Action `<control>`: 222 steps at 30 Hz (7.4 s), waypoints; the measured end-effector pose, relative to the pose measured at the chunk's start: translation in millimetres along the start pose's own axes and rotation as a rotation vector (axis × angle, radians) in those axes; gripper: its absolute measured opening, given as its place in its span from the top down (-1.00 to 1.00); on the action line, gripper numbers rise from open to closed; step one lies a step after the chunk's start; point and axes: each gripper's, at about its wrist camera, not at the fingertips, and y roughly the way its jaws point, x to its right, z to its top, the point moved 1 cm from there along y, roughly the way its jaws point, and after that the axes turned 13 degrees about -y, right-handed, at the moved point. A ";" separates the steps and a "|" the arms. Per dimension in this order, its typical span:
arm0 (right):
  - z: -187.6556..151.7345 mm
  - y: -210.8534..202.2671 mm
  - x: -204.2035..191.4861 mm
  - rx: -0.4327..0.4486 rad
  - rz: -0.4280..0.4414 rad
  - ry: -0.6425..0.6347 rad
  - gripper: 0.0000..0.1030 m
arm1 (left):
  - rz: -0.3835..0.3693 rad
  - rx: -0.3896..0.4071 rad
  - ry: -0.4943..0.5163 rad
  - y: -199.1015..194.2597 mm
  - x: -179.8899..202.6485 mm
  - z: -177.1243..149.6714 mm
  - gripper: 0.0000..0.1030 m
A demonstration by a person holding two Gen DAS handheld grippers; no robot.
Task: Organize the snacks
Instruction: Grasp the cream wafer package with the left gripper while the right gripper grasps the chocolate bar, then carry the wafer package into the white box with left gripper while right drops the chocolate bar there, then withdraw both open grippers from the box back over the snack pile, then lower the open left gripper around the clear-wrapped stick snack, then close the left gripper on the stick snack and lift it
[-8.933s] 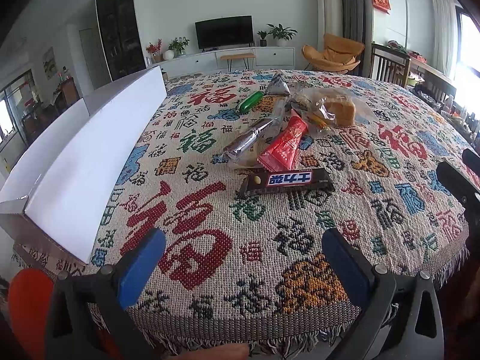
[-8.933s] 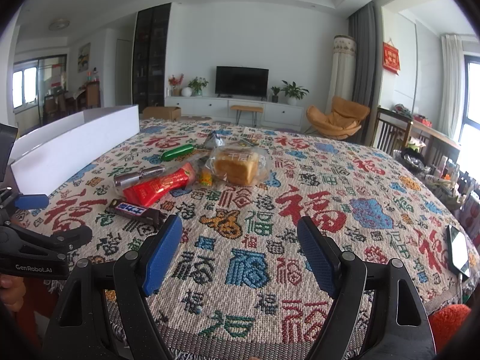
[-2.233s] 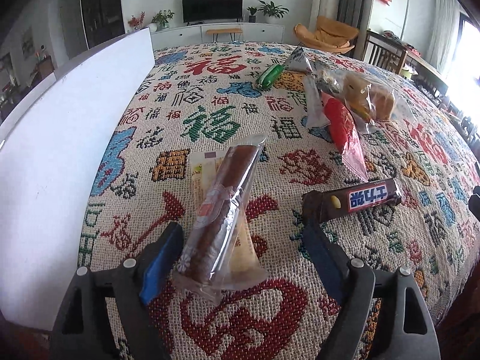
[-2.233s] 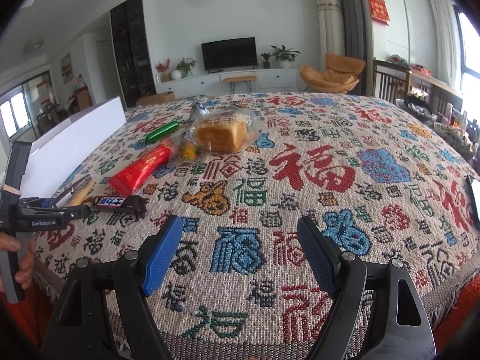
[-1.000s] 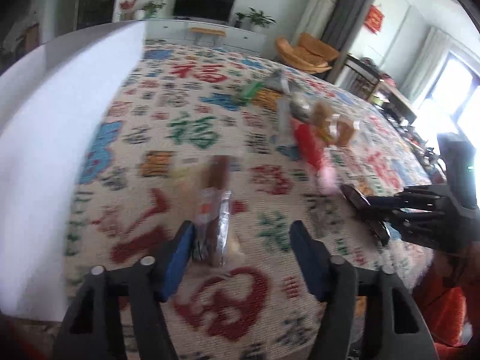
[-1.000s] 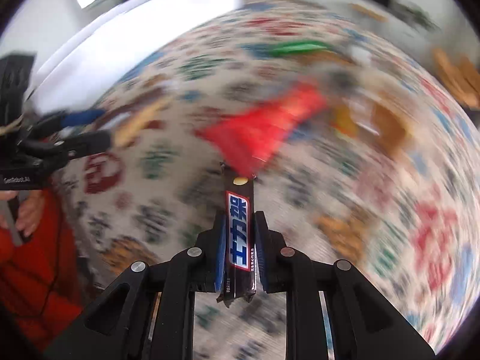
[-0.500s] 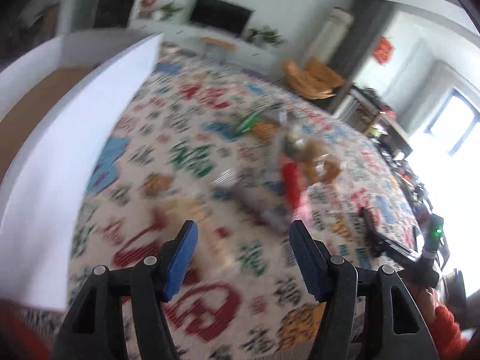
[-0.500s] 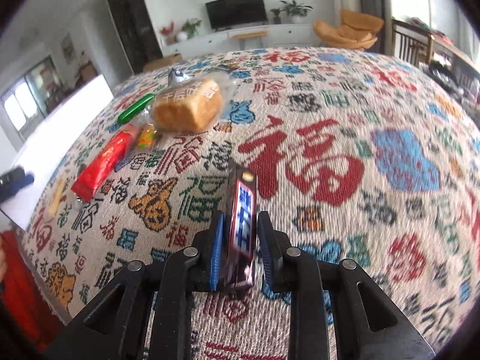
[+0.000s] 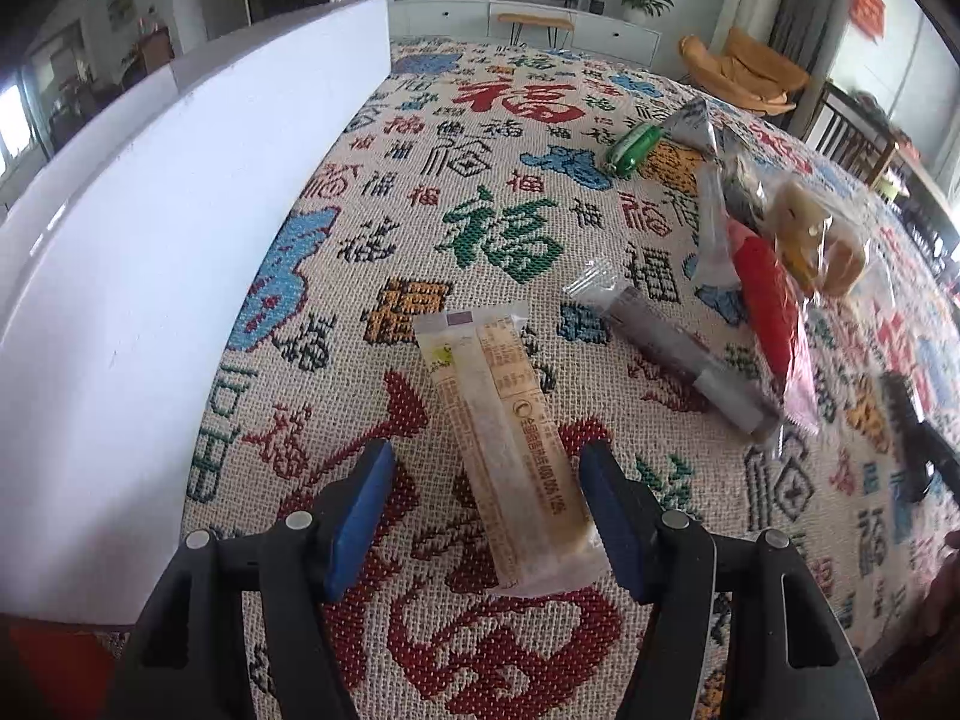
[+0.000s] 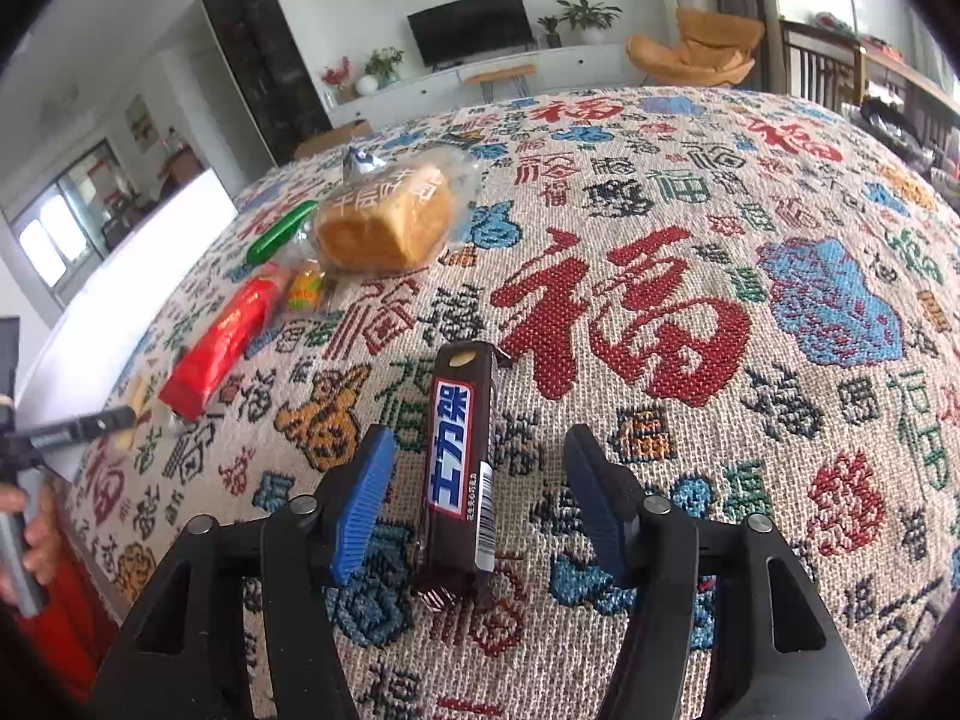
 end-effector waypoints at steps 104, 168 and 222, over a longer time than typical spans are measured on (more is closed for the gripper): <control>50.2 32.7 -98.0 -0.124 -0.162 -0.249 -0.33 | 0.009 0.378 -0.111 -105.7 -120.3 102.0 -0.96; 35.3 38.9 88.4 -0.137 -0.428 0.112 -0.60 | -0.105 0.053 0.206 69.5 81.6 61.2 -1.00; 35.1 39.4 89.0 -0.133 -0.419 0.117 -0.63 | -0.182 -0.001 0.225 5.5 46.4 19.7 -0.99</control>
